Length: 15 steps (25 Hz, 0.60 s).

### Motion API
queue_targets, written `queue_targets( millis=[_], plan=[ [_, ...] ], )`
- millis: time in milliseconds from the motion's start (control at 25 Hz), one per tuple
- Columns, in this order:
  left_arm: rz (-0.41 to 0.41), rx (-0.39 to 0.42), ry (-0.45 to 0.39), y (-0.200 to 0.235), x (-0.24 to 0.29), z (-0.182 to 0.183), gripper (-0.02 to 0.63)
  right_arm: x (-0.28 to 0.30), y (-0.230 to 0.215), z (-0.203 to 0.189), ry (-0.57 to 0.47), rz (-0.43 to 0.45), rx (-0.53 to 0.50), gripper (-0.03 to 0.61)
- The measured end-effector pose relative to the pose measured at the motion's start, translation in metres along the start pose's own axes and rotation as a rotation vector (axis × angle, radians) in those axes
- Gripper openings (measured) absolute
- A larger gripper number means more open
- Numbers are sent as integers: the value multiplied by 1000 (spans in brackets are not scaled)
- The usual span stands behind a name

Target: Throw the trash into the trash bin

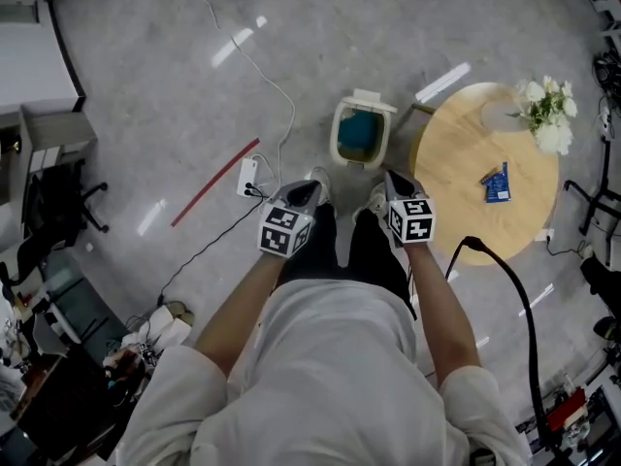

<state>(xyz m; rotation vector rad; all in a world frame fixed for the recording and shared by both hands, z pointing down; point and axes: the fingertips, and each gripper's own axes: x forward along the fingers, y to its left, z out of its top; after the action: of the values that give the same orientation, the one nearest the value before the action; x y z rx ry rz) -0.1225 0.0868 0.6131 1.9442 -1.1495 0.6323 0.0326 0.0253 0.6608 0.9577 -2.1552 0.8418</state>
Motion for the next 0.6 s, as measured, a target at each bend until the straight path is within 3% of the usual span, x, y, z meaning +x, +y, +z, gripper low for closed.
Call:
queue_targets(
  millis=[600],
  plan=[
    [-41, 44, -2, -23, -22, 28, 3, -50, 19, 31, -63, 42, -4, 2]
  ],
)
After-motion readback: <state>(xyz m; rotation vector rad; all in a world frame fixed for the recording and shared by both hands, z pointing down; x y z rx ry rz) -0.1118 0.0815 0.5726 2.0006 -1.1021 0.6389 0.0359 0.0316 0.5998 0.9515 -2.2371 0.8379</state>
